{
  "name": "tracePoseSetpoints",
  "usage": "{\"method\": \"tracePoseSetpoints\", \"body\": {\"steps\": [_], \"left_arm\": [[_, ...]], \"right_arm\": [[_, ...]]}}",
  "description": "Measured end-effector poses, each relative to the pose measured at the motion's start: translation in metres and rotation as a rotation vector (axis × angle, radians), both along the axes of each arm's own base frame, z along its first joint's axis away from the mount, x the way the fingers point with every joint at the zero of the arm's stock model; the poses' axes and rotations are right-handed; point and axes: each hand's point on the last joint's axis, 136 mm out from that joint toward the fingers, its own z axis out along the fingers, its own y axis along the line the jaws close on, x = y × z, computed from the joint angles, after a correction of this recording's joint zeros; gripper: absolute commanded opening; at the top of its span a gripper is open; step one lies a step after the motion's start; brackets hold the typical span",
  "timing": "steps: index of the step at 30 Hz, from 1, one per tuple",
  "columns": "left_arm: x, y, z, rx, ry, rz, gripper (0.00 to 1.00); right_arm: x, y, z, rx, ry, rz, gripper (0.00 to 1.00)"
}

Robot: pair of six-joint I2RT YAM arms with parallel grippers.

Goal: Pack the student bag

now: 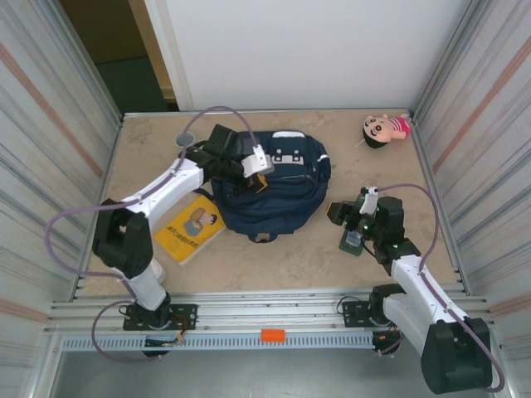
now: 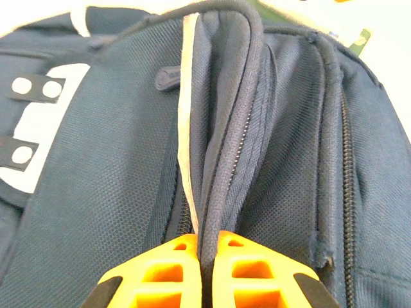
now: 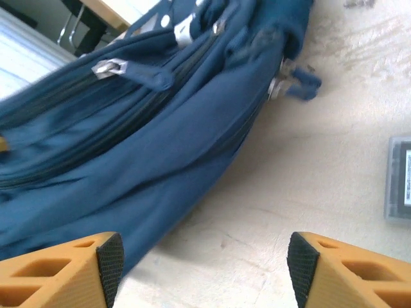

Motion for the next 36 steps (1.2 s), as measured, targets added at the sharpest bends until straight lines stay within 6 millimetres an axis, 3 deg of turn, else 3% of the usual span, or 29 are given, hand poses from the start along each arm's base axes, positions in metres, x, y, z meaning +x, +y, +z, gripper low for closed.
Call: {"method": "tracePoseSetpoints", "body": {"steps": [6,9,16,25,30,34,36], "left_arm": [[-0.017,0.031,0.037,-0.100,-0.005,-0.025,0.00],[-0.021,0.037,0.044,-0.116,-0.011,-0.034,0.00],[-0.023,0.046,0.047,-0.148,0.022,-0.038,0.00],[-0.021,0.050,0.051,-0.175,0.027,-0.040,0.00],[-0.022,0.050,0.053,-0.190,0.032,-0.044,0.00],[-0.023,0.050,0.054,-0.199,0.034,-0.049,0.00],[-0.023,0.049,0.054,-0.201,0.035,-0.051,0.00]], "right_arm": [[0.003,0.010,0.008,-0.077,-0.153,0.112,0.66],[0.005,0.015,0.007,-0.098,-0.186,0.161,0.58],[0.003,0.026,-0.003,-0.064,-0.159,0.232,0.58],[0.006,0.041,-0.024,0.040,-0.031,0.301,0.49],[0.012,0.051,-0.025,0.108,-0.001,0.348,0.51],[0.016,0.058,-0.021,0.145,0.003,0.390,0.40],[0.016,0.060,-0.018,0.156,-0.004,0.409,0.39]]}}
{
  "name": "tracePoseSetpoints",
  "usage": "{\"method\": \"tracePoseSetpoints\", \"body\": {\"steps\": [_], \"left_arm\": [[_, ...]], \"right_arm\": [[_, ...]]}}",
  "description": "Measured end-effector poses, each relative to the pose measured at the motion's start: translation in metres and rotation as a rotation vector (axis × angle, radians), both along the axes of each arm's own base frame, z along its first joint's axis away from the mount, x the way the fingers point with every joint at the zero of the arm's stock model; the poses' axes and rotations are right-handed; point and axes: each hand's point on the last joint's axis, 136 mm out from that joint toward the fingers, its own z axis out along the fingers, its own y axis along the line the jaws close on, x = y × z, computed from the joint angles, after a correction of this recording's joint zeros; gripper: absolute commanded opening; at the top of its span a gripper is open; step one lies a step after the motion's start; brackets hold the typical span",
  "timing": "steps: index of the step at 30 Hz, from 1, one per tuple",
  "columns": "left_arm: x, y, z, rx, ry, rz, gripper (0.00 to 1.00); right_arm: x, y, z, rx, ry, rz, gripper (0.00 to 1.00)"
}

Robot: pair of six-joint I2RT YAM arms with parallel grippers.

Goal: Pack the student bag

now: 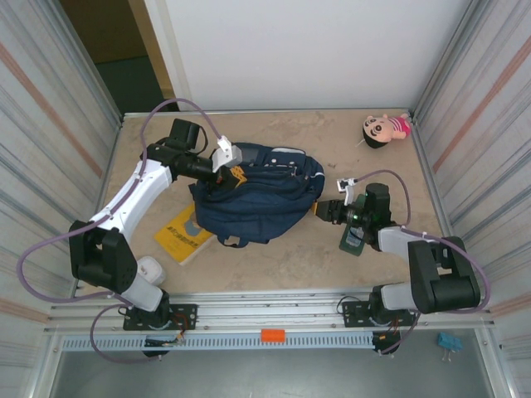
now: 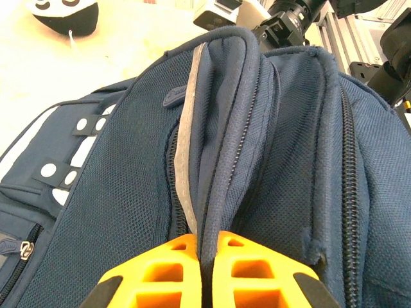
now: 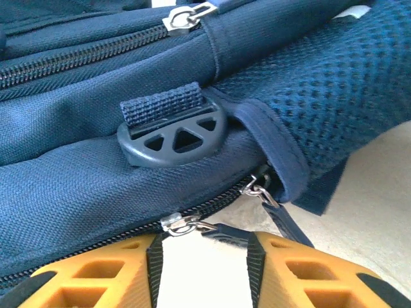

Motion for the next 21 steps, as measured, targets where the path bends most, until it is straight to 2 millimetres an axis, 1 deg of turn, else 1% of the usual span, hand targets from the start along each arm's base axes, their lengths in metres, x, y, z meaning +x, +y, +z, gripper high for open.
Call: {"method": "tracePoseSetpoints", "body": {"steps": [3,6,10,14,16,18,21], "left_arm": [[0.001,0.001,0.001,-0.004,0.001,0.002,0.00],[0.001,0.001,0.001,-0.010,0.003,0.000,0.00],[0.000,0.000,0.003,-0.018,0.002,-0.006,0.00],[0.000,0.000,0.004,-0.023,0.008,-0.004,0.00],[0.002,-0.001,0.004,-0.029,0.010,0.006,0.00],[0.006,-0.001,0.004,-0.033,0.009,0.026,0.00],[0.015,0.000,-0.002,-0.025,0.008,0.081,0.00]], "right_arm": [[-0.001,0.001,0.000,0.007,-0.001,0.012,0.41],[-0.001,0.003,-0.001,0.014,0.007,0.028,0.36],[0.000,0.005,0.001,0.023,0.005,0.043,0.27],[0.001,0.007,0.005,0.030,-0.011,0.054,0.09],[0.001,0.007,0.006,0.033,-0.013,0.057,0.03],[0.000,0.007,0.006,0.035,-0.015,0.062,0.00],[-0.002,0.008,0.011,0.038,-0.023,0.069,0.00]]}}
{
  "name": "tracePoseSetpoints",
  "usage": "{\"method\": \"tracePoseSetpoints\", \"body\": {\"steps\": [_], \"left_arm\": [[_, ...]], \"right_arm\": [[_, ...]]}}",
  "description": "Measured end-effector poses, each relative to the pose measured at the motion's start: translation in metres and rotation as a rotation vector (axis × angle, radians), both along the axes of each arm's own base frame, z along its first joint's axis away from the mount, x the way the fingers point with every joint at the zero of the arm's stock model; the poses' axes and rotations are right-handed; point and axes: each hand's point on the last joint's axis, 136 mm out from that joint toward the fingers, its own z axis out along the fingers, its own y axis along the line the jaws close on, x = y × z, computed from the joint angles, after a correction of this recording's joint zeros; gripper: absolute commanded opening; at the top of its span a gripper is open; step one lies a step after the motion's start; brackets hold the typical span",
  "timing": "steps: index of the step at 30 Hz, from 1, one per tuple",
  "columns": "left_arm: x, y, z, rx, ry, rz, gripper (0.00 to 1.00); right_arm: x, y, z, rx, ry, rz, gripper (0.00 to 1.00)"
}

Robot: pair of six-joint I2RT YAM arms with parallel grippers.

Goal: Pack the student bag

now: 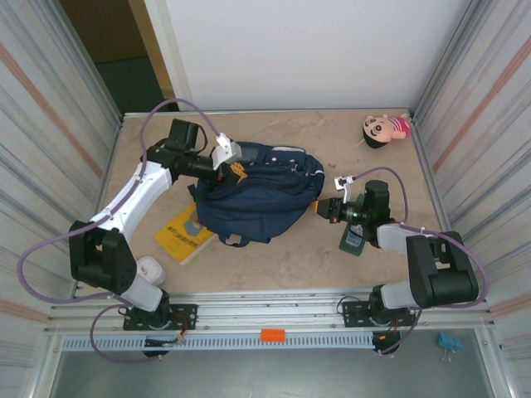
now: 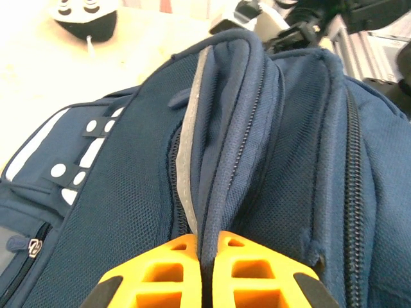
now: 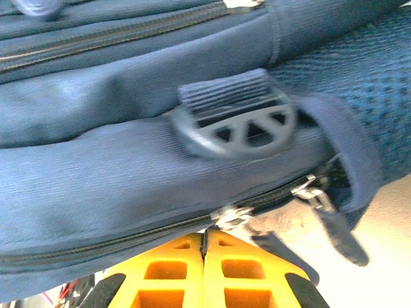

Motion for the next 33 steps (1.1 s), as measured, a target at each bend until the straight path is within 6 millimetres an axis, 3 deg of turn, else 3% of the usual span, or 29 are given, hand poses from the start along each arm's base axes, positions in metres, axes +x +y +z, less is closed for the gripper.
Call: {"method": "tracePoseSetpoints", "body": {"steps": [8,11,13,16,23,33], "left_arm": [[0.021,0.006,-0.012,0.027,-0.005,0.123,0.00],[0.021,0.004,-0.010,0.016,-0.005,0.117,0.00],[0.019,0.004,-0.008,-0.001,0.003,0.103,0.00],[0.013,0.004,-0.003,-0.039,0.024,0.071,0.00],[-0.001,0.010,0.007,-0.108,0.083,0.021,0.00],[-0.011,0.013,0.020,-0.157,0.093,-0.014,0.00]], "right_arm": [[-0.015,0.003,0.020,-0.018,-0.047,0.016,0.02],[-0.011,-0.006,0.016,-0.058,-0.031,-0.046,0.33],[-0.005,-0.015,0.010,-0.080,-0.010,-0.097,0.44],[0.004,-0.025,-0.004,-0.105,0.029,-0.148,0.53],[0.018,-0.023,-0.032,-0.114,0.103,-0.136,0.58],[0.027,0.001,-0.006,-0.043,0.006,-0.003,0.57]]}}
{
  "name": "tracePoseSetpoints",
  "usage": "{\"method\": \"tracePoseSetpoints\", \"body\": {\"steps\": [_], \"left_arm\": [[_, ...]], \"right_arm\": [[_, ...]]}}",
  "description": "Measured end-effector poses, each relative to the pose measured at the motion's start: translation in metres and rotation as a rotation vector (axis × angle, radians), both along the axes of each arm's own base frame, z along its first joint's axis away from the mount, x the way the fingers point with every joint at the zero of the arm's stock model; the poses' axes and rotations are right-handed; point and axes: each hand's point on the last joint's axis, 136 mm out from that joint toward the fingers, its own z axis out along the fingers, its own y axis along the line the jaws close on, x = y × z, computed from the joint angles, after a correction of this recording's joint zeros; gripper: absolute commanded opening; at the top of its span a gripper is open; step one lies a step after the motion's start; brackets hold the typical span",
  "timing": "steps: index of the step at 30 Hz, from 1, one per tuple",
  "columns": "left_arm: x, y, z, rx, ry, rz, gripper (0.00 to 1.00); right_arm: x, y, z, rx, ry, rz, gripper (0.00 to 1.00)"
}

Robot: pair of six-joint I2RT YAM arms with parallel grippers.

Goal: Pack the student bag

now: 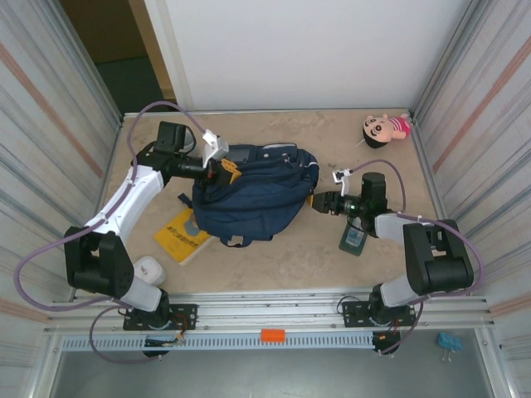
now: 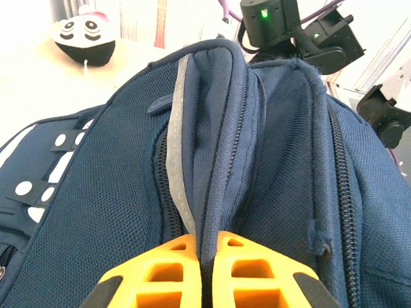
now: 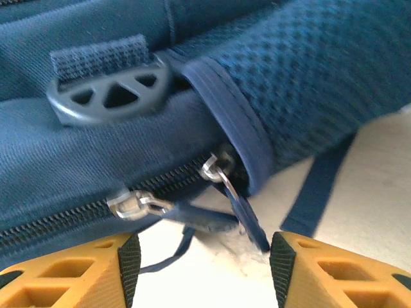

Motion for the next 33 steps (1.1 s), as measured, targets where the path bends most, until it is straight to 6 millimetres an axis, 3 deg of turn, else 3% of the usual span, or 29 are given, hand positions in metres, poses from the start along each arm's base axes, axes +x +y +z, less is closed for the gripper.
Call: {"method": "tracePoseSetpoints", "body": {"steps": [8,14,20,33], "left_arm": [[-0.001,0.003,0.002,-0.016,0.009,-0.005,0.00],[-0.001,0.004,0.002,-0.019,0.004,-0.009,0.00],[-0.002,0.006,0.001,-0.017,0.011,-0.007,0.00],[-0.002,0.006,0.002,-0.016,0.011,-0.008,0.00]], "right_arm": [[0.003,0.006,0.008,0.028,-0.022,0.049,0.51],[0.004,0.004,0.006,0.022,-0.012,0.039,0.62],[0.002,-0.009,0.003,0.017,0.003,-0.004,0.63],[-0.015,-0.008,0.008,0.035,0.036,0.026,0.53]]}}
